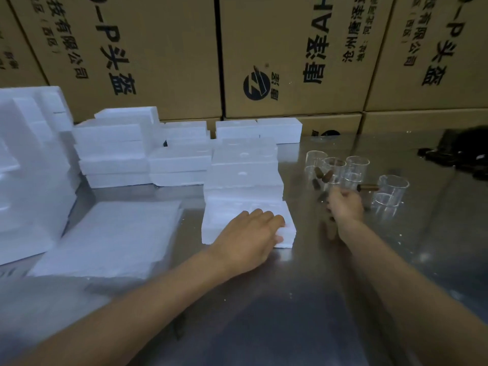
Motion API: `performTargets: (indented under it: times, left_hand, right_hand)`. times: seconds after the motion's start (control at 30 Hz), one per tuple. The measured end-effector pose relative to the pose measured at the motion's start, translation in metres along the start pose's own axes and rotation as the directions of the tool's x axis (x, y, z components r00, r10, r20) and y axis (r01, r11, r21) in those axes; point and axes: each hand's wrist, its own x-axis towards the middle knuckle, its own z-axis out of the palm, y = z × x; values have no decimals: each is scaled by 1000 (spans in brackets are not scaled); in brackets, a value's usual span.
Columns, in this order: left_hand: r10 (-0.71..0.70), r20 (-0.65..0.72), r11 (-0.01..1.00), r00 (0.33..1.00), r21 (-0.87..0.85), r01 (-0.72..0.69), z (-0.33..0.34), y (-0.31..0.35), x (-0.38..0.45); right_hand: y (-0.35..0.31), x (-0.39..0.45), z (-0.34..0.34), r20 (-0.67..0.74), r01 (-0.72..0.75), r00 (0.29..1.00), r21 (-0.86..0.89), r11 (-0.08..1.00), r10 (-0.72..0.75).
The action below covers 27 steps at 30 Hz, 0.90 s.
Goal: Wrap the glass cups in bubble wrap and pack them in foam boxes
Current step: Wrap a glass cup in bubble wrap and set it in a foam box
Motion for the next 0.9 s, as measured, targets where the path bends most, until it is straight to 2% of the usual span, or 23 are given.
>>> performTargets:
  times: [0.13, 0.17, 0.23, 0.33, 0.43, 0.5, 0.6, 0.63, 0.7, 0.77, 0.83, 0.9]
  left_hand:
    - [-33, -31, 996, 999, -85, 30, 0, -3, 3]
    - [-33, -65, 994, 997, -104, 26, -1, -4, 2]
    - [-41, -216, 987, 976, -160, 6, -7, -5, -3]
    - [-164, -467, 964, 869, -262, 42, -20, -16, -9]
    - [-396, -494, 884, 774, -432, 178, -28, -42, -20]
    - [-534, -461, 811, 709, -515, 276, -33, -64, -31]
    - [-647, -397, 748, 651, -494, 443, -40, -104, -53]
    - [-704, -312, 694, 638, -493, 524, -42, -119, -61]
    - [-813, -34, 527, 581, -466, 710, -46, -145, -77]
    - [-816, 221, 427, 535, -394, 814, -49, -160, -90]
    - [-775, 331, 424, 538, -358, 832, -49, -165, -95]
    - [-750, 344, 462, 565, -340, 819, -47, -163, -95]
  right_hand:
    - [-13, 29, 8, 28, -94, 995, 27, 995, 93]
    - [-17, 35, 11, 29, -115, 993, 46, 992, 113]
    - [-22, 44, 15, 39, -157, 987, 54, 986, 155]
    - [-29, 57, 21, 84, -228, 971, 71, 971, 222]
    - [-36, 66, 26, 147, -304, 946, 87, 949, 290]
    - [-34, 67, 26, 115, -303, 949, 74, 950, 294]
    - [-29, 60, 22, 59, -264, 964, 91, 960, 259]
    - [-27, 57, 20, 44, -254, 967, 116, 960, 251]
    - [-26, 50, 16, 22, -231, 973, 211, 950, 232]
    - [-29, 41, 12, -13, -154, 987, 220, 963, 161]
    - [-38, 26, 8, -21, -47, 998, 172, 984, 51]
    - [-52, 6, 8, 15, 43, 999, 165, 985, -47]
